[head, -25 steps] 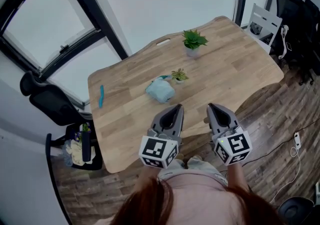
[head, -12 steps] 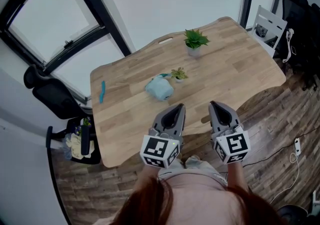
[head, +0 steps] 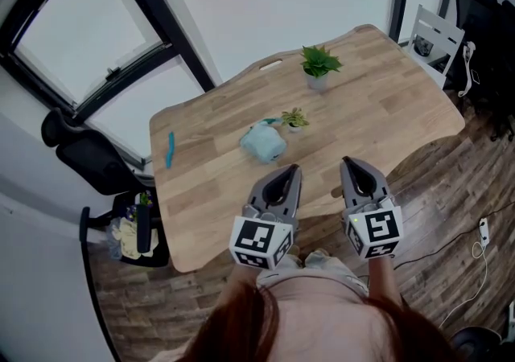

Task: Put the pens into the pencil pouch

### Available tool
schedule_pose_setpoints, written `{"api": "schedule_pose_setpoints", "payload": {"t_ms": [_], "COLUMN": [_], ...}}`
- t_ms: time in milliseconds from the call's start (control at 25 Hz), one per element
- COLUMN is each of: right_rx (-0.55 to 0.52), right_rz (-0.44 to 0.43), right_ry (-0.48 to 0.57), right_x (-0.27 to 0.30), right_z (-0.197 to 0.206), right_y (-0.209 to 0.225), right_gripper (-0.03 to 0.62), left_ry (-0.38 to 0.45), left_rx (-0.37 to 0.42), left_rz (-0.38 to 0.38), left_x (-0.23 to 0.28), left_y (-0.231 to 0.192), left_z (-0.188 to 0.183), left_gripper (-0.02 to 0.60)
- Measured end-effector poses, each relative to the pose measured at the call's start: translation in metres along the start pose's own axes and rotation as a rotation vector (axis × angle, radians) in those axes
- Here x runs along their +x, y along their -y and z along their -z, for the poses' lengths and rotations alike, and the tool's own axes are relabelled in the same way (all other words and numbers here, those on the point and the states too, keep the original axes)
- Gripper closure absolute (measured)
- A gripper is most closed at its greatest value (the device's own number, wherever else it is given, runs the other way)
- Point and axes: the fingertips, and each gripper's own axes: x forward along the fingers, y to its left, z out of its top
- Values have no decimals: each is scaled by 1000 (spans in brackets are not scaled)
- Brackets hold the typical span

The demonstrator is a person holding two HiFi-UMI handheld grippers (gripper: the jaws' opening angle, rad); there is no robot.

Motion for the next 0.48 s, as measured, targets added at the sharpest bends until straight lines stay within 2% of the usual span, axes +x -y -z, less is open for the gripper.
{"api": "schedule_pose_setpoints", "payload": {"t_ms": [480], "right_rx": [18], "right_rz": [33], "right_ry": [-15], "right_x": [6], "right_z": [0], "right_y": [-9], "right_gripper": [595], "left_ry": [-5], "left_rx": [-2], "left_rz": [24], "left_x": [-1], "left_y": [-19], "left_z": [2], "left_gripper": [580]}}
